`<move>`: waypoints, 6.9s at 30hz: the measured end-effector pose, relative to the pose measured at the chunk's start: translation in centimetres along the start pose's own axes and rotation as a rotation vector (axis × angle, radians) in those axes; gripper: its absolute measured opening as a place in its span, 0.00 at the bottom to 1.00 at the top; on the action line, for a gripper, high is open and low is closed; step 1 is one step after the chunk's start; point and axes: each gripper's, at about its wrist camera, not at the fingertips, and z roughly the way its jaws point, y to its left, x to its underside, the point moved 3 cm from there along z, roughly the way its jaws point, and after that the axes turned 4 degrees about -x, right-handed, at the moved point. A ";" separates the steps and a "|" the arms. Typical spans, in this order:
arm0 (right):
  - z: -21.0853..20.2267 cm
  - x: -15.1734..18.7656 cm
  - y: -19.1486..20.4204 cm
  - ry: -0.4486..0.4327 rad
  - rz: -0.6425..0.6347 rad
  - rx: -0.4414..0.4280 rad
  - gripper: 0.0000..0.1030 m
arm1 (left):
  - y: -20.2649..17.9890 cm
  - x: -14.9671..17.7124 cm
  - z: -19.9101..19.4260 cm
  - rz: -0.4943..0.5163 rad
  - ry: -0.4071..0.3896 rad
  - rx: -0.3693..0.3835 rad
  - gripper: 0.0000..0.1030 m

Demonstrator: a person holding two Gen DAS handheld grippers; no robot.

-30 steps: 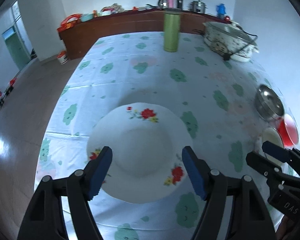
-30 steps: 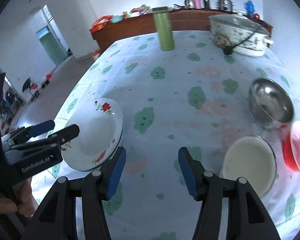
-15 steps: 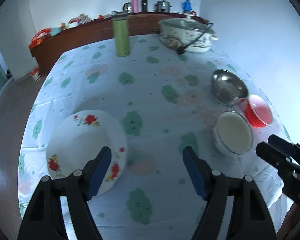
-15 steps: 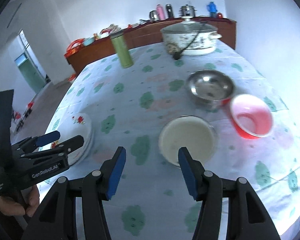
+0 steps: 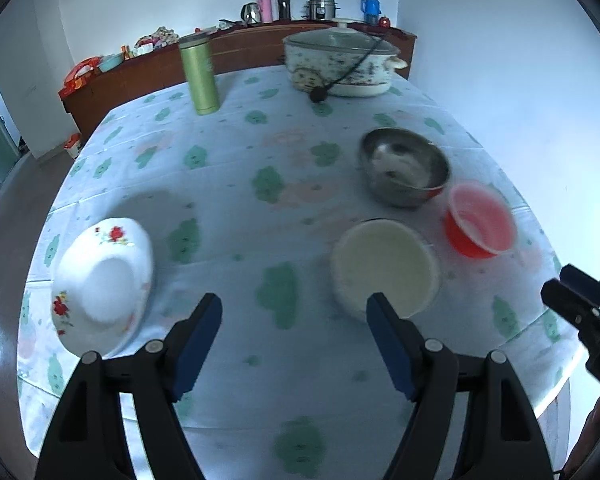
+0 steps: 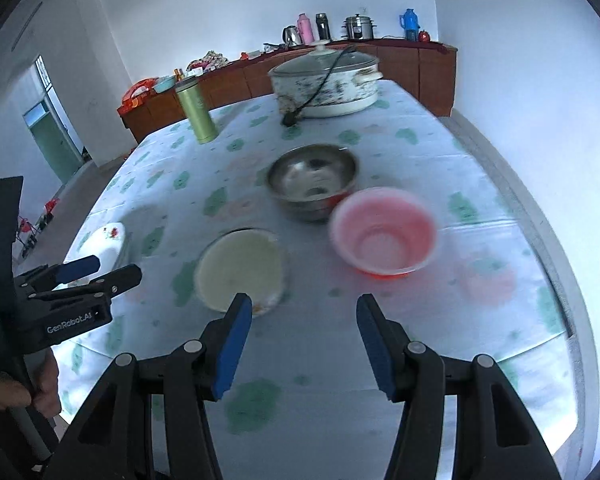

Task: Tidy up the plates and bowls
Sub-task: 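Move both grippers toward the pink plastic bowl beside the steel bowl, then close both grippers on the rim of the pink plastic bowl, then lift the pink bowl with both grippers and lower it into the steel bowl, then open both grippers to release the pink bowl inside the steel bowl, then withdraw both grippers up from the nested bowls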

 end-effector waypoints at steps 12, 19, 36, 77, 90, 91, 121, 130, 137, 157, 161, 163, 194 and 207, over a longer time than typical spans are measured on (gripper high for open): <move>-3.0 -3.0 -11.8 -0.060 0.008 -0.001 0.55 | -10.0 -2.4 -0.8 -0.007 -0.008 -0.011 0.74; -0.7 -5.4 -15.1 -0.046 0.067 -0.034 0.55 | -12.7 -4.9 1.4 0.010 0.004 -0.009 0.74; 7.9 -7.9 -16.7 0.119 0.049 -0.138 0.55 | -16.0 -7.6 9.0 0.002 0.124 -0.041 0.72; 13.2 -6.3 -16.6 0.285 0.118 -0.260 0.25 | -17.7 -6.0 13.7 -0.042 0.297 0.078 0.37; 14.1 -5.8 -15.9 0.314 0.101 -0.260 0.10 | -19.2 -6.0 14.4 -0.001 0.301 0.131 0.17; 14.1 -5.8 -16.0 0.313 0.106 -0.259 0.10 | -19.4 -5.9 14.4 0.008 0.299 0.134 0.17; 14.2 -15.6 -10.0 0.189 0.004 -0.350 0.09 | -10.8 -13.8 11.4 -0.117 0.112 0.114 0.13; 16.5 -16.7 -9.5 0.208 0.022 -0.345 0.09 | -10.1 -14.4 12.8 -0.125 0.125 0.093 0.13; 17.9 -16.9 -9.3 0.225 0.007 -0.317 0.09 | -10.0 -14.5 14.4 -0.129 0.146 0.095 0.13; 20.2 -16.8 -8.5 0.256 -0.050 -0.274 0.09 | -8.9 -13.9 17.2 -0.160 0.207 0.088 0.20; 20.6 -16.6 -8.1 0.276 -0.057 -0.267 0.09 | -8.7 -13.9 17.3 -0.164 0.210 0.084 0.20; 20.6 -16.7 -7.9 0.277 -0.066 -0.264 0.10 | -8.7 -13.9 17.3 -0.169 0.210 0.087 0.21; 16.4 -17.2 -9.6 0.161 0.043 -0.332 0.61 | -3.7 -14.5 12.2 -0.245 0.063 0.020 0.61; 11.9 -12.1 -8.1 0.160 0.027 -0.333 0.61 | -3.1 -8.2 7.8 -0.218 0.040 -0.052 0.61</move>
